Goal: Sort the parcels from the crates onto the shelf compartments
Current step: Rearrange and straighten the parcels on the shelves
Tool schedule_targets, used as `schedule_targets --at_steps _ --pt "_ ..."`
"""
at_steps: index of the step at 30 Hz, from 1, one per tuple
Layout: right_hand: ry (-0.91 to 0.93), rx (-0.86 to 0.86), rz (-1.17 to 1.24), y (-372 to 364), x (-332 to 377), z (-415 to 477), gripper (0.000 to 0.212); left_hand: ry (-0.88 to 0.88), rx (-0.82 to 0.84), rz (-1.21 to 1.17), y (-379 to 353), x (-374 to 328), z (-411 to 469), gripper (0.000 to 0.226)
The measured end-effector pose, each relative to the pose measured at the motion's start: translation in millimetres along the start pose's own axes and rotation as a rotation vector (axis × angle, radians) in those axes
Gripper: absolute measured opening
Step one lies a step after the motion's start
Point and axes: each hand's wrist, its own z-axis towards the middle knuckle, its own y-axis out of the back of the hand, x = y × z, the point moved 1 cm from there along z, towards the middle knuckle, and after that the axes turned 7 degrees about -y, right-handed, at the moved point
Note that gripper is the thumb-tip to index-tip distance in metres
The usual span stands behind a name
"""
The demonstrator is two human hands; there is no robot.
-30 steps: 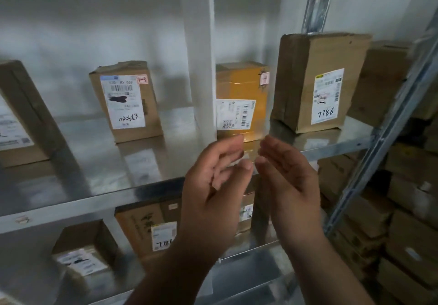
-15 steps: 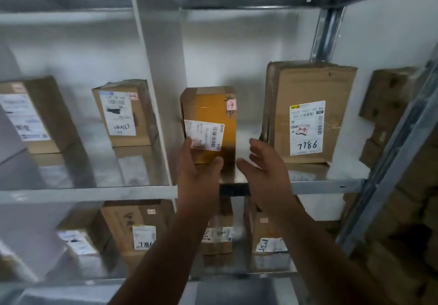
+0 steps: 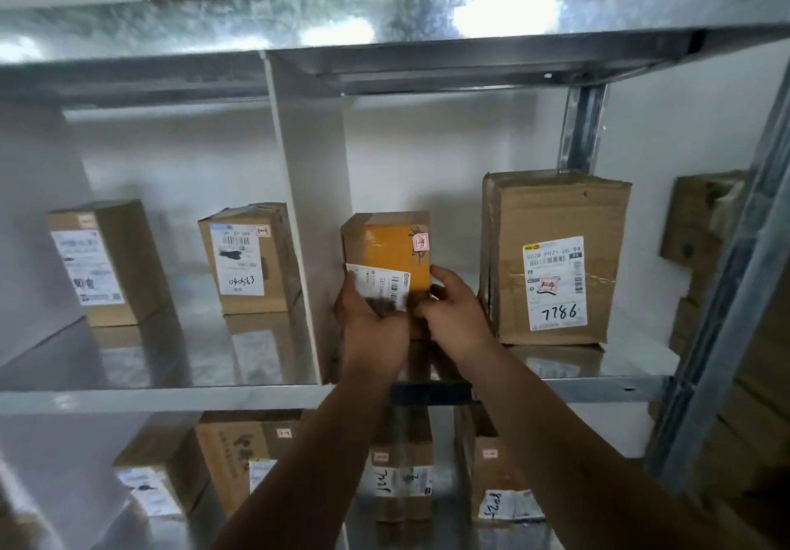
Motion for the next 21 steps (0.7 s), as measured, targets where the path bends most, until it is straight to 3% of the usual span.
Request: schedule_targets --at_steps 19,21 --pt "-0.071 -0.109 0.037 -15.2 -7.2 79.5 0.051 0.057 0.048 -0.052 -20.9 -8.6 39.7 0.083" --pt "-0.084 -0.120 0.083 -15.6 -15.7 85.6 0.059 0.067 0.051 -0.079 -18.7 -11.7 37.9 0.085"
